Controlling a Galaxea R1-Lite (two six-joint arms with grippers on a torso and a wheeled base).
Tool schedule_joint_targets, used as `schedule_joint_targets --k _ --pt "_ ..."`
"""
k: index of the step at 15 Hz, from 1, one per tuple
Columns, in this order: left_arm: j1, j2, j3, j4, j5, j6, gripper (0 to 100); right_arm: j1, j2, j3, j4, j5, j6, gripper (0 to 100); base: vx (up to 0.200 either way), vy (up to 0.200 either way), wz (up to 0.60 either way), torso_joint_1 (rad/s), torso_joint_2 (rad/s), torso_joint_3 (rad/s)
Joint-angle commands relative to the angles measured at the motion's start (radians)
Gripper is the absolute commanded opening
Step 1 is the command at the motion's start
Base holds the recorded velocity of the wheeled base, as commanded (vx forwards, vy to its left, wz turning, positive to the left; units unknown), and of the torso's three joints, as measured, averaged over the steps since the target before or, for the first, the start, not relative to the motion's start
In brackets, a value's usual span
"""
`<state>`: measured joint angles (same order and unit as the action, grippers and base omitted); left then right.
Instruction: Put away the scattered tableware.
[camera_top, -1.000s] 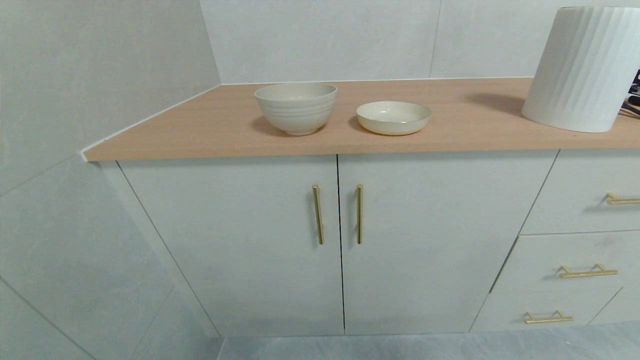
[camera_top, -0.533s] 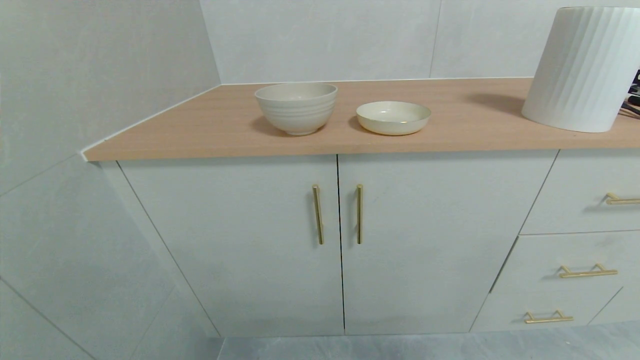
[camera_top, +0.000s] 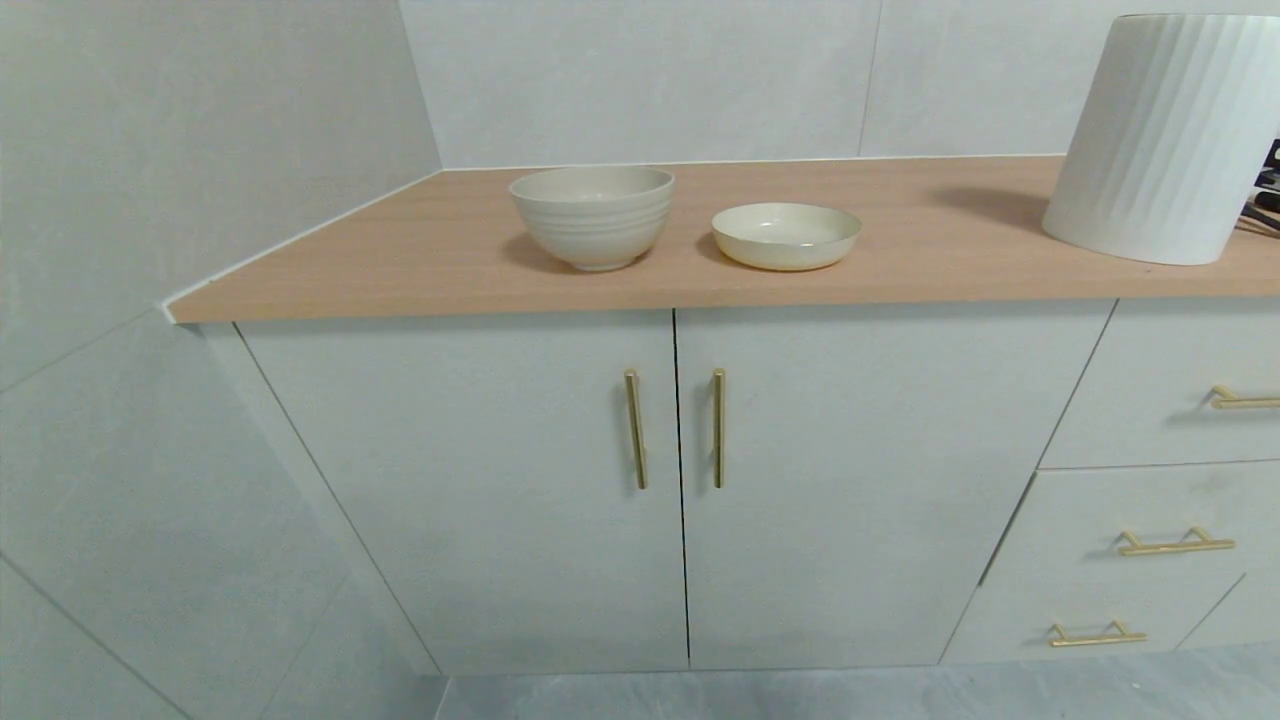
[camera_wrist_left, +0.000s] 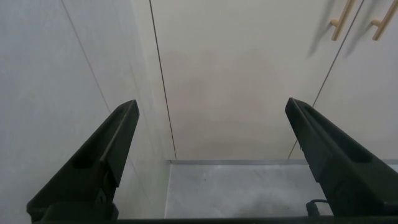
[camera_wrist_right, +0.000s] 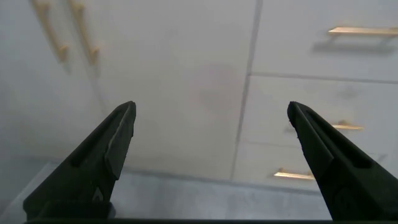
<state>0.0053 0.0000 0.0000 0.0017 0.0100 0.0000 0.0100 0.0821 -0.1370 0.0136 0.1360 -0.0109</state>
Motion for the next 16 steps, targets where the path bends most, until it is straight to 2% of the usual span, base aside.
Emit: schedule_joint_targets --k 1,2,7,10,12,14,16 --pt "0.001 0.0 0.0 0.0 0.001 0.0 100 0.019 0.261 -0.062 -0.015 0.076 -0.003 100 0.0 0.0 0.0 0.0 0.0 0.0" --pt "0.001 0.0 0.0 0.0 0.001 0.0 100 0.056 0.36 -0.105 -0.015 0.103 -0.001 100 0.0 0.0 0.0 0.0 0.0 0.0" --pt "0.001 0.0 0.0 0.0 0.001 -0.002 100 0.283 0.748 -0.322 -0.017 0.1 0.042 100 0.0 0.0 0.0 0.0 0.0 0.0" --pt "0.001 0.0 0.0 0.0 0.001 -0.002 100 0.386 0.989 -0.443 -0.018 0.103 0.049 100 0.0 0.0 0.0 0.0 0.0 0.0" --pt "0.001 0.0 0.0 0.0 0.001 -0.002 100 0.418 1.114 -0.489 -0.081 0.105 0.051 100 0.0 0.0 0.0 0.0 0.0 0.0" --pt "0.001 0.0 0.0 0.0 0.001 -0.002 100 0.444 1.26 -0.521 -0.258 0.102 0.058 100 0.0 0.0 0.0 0.0 0.0 0.0" --pt "0.001 0.0 0.0 0.0 0.001 0.0 100 0.461 1.369 -0.566 -0.317 0.103 0.06 100 0.0 0.0 0.0 0.0 0.0 0.0"
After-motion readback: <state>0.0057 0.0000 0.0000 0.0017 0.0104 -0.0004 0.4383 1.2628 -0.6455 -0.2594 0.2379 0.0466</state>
